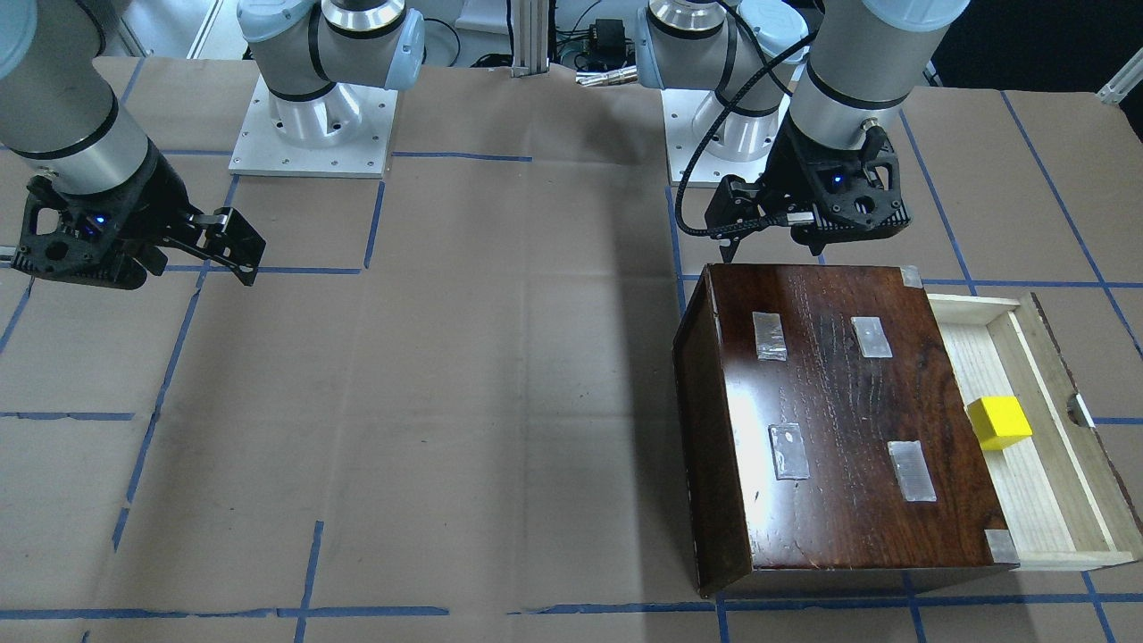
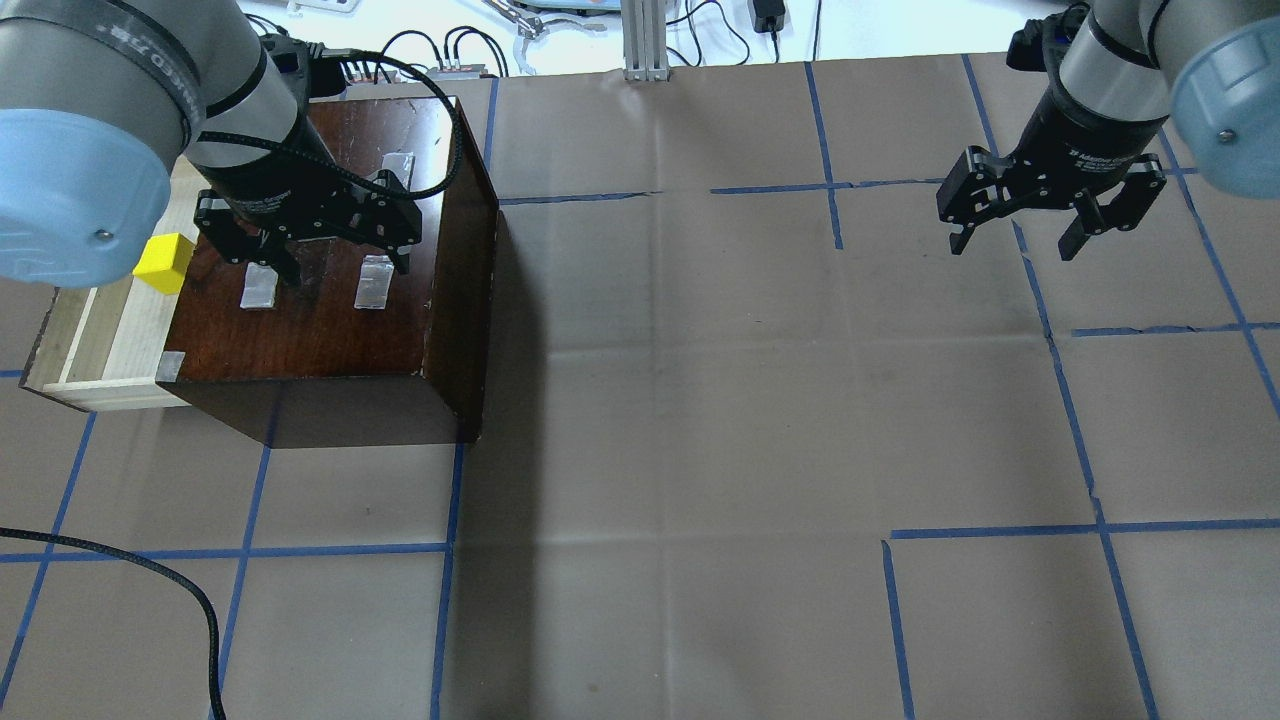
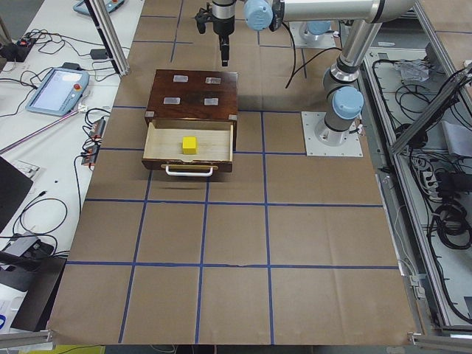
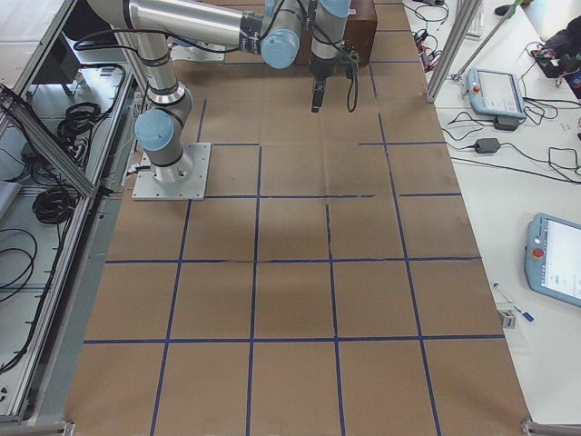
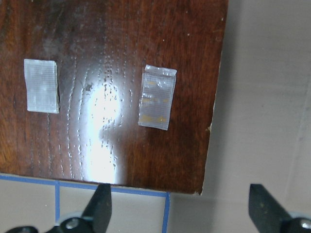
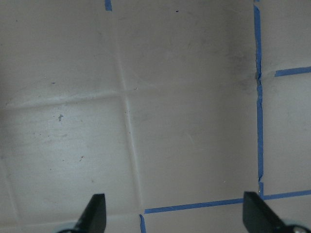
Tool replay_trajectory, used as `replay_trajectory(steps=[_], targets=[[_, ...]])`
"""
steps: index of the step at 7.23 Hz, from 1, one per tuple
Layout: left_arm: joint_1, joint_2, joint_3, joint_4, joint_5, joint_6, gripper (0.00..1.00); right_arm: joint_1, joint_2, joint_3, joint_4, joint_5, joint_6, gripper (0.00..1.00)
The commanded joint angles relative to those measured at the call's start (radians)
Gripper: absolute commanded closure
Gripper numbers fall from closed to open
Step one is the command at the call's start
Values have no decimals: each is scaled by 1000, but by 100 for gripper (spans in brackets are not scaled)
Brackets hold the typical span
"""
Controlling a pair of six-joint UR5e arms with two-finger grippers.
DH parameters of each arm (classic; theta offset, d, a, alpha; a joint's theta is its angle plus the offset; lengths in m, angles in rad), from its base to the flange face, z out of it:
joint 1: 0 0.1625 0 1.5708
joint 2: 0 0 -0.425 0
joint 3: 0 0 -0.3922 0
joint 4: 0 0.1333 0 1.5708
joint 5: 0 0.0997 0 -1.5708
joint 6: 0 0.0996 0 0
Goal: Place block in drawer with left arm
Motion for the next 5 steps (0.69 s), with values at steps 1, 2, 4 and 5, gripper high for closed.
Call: replay_trajectory(steps=[1,2,4,5], targets=[[1,3,0,5,2,1,1,0,0,0,0,0,2,0],[2,5,0,5,2,1,1,0,0,0,0,0,2,0],[1,-4,-1,5,2,1,1,0,1,0,0,0,0,0],[2,-6,-1,5,0,0,1,0,0,0,0,0,2,0]])
